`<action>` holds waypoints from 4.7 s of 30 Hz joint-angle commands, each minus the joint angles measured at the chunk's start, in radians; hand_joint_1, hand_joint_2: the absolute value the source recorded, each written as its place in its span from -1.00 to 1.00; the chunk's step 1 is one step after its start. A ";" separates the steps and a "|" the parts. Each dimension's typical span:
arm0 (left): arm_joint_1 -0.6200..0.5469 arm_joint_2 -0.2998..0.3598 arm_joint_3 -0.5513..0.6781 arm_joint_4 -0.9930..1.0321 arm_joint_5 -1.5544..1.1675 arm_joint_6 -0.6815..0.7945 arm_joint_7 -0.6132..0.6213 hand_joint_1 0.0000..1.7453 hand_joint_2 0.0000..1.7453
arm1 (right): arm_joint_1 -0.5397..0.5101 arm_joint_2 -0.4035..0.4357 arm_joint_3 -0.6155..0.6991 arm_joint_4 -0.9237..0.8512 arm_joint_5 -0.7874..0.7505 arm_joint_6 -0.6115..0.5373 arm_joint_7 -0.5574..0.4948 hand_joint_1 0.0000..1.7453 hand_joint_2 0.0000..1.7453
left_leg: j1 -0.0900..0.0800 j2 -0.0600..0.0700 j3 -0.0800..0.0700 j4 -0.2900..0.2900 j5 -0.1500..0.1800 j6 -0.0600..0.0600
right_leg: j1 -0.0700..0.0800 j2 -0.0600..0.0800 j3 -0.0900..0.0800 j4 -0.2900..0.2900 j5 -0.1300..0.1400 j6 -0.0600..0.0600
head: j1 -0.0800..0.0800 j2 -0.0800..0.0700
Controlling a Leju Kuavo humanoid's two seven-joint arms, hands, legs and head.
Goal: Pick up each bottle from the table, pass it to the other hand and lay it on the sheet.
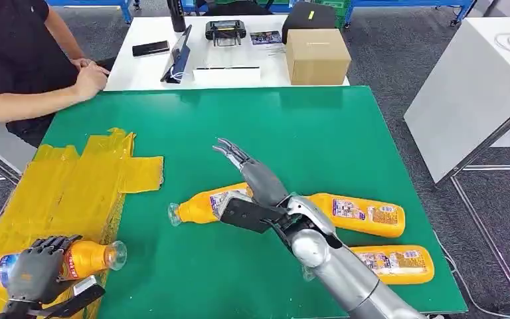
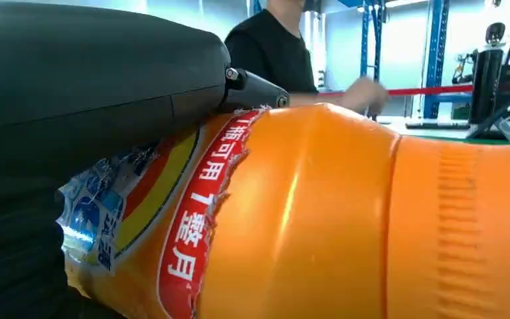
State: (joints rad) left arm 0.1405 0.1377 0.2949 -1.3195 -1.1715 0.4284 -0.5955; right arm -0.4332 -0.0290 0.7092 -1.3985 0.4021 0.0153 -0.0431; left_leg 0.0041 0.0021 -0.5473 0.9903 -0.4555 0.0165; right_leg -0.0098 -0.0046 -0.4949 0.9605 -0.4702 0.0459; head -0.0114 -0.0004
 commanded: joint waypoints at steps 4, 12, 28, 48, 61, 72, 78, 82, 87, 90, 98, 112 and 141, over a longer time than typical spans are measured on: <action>-0.016 0.036 -0.116 0.094 0.010 -0.047 -0.031 1.00 1.00 | -0.093 0.001 0.030 0.110 -0.015 0.006 0.009 -1.00 1.00 | 0.000 0.000 0.001 0.000 0.000 0.000 | 0.000 0.001 0.001 0.000 0.000 -0.001 | 0.000 0.000; 0.007 0.098 -0.264 0.098 0.079 -0.133 -0.064 -0.12 1.00 | -0.127 0.024 0.043 0.160 -0.019 0.012 0.009 -1.00 1.00 | 0.000 0.001 0.001 -0.001 0.000 0.000 | 0.000 0.001 0.001 0.000 0.001 -0.001 | 0.000 0.000; 0.047 0.132 -0.279 0.039 0.245 -0.221 -0.103 -1.00 -1.00 | -0.153 0.045 0.059 0.206 -0.021 0.025 0.011 -1.00 1.00 | 0.000 0.002 0.004 -0.001 0.000 -0.001 | 0.000 0.002 0.003 0.001 0.000 -0.001 | 0.000 0.000; -0.060 0.032 -0.235 -0.219 0.919 -0.354 -0.103 -1.00 -1.00 | -0.211 0.066 0.100 0.383 0.059 0.070 0.082 -1.00 1.00 | 0.000 -0.002 0.000 0.001 0.001 -0.001 | 0.000 -0.003 0.000 0.001 0.000 0.000 | 0.000 0.000; -0.198 -0.228 -0.011 -0.139 1.052 -0.826 -0.103 -1.00 -1.00 | -0.387 0.080 0.210 0.733 0.160 0.146 0.124 -1.00 1.00 | -0.001 -0.002 0.001 0.000 0.002 0.000 | -0.001 -0.002 0.002 0.001 0.001 0.000 | 0.000 0.000; -0.190 -0.198 -0.099 -0.186 0.989 -0.748 -0.103 -1.00 -1.00 | -0.429 0.111 0.283 0.838 0.179 0.252 0.090 -1.00 1.00 | 0.000 -0.002 -0.002 0.002 0.002 -0.001 | 0.000 -0.002 -0.001 0.002 0.001 0.000 | 0.000 0.000; -0.195 -0.189 -0.120 -0.180 0.993 -0.735 -0.103 -1.00 -1.00 | -0.436 0.122 0.309 0.866 0.184 0.276 0.079 -1.00 1.00 | 0.000 -0.002 -0.002 0.001 0.002 -0.001 | 0.000 -0.002 -0.001 0.002 0.001 0.000 | 0.000 0.000; -0.204 -0.185 -0.128 -0.169 1.001 -0.734 -0.103 -1.00 -1.00 | -0.441 0.133 0.343 0.892 0.195 0.300 0.065 -1.00 1.00 | 0.000 -0.002 -0.002 0.002 0.002 -0.001 | 0.001 -0.002 -0.001 0.002 0.001 -0.001 | 0.000 0.000; -0.237 -0.197 -0.135 -0.119 1.015 -0.762 -0.103 -1.00 -1.00 | -0.423 0.150 0.415 0.965 0.221 0.367 0.059 -1.00 1.00 | 0.001 -0.002 -0.001 0.001 0.003 -0.001 | 0.001 -0.002 -0.001 0.001 0.001 -0.001 | 0.000 0.000; -0.264 -0.206 -0.146 -0.090 1.003 -0.758 -0.103 -1.00 -1.00 | -0.396 0.155 0.459 1.001 0.248 0.369 0.059 -0.92 1.00 | 0.000 -0.004 0.001 -0.001 0.003 -0.001 | 0.000 -0.004 0.001 0.000 0.001 0.000 | 0.000 0.000; -0.278 -0.213 -0.140 -0.065 1.017 -0.763 -0.103 -1.00 -1.00 | -0.356 0.179 0.487 1.046 0.265 0.348 0.075 1.00 1.00 | 0.000 0.000 0.005 -0.001 0.002 -0.001 | 0.000 -0.001 0.004 -0.001 0.001 0.000 | 0.000 0.000; -0.278 -0.223 -0.116 -0.058 1.017 -0.776 -0.103 -1.00 -1.00 | -0.331 0.201 0.454 1.070 0.246 0.293 0.115 1.00 1.00 | 0.002 0.003 0.010 -0.002 0.004 -0.001 | 0.002 0.001 0.004 -0.002 0.004 -0.004 | 0.000 0.000; -0.111 -0.318 0.041 -0.223 1.236 -0.902 0.129 -1.00 1.00 | 0.180 0.187 -0.232 0.067 0.065 -0.232 -0.086 1.00 1.00 | 0.001 0.002 -0.005 0.000 0.003 -0.002 | 0.002 -0.001 -0.007 0.002 0.004 -0.006 | 0.000 0.000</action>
State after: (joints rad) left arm 0.0263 -0.1343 0.3162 -1.5457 -0.0088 -0.4574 -0.5559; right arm -0.4010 0.1511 0.5960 -1.0424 0.5028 -0.1693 -0.0552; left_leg 0.0048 0.0059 -0.5519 0.9905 -0.4521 0.0143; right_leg -0.0081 -0.0033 -0.5024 0.9623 -0.4656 0.0400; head -0.0118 -0.0004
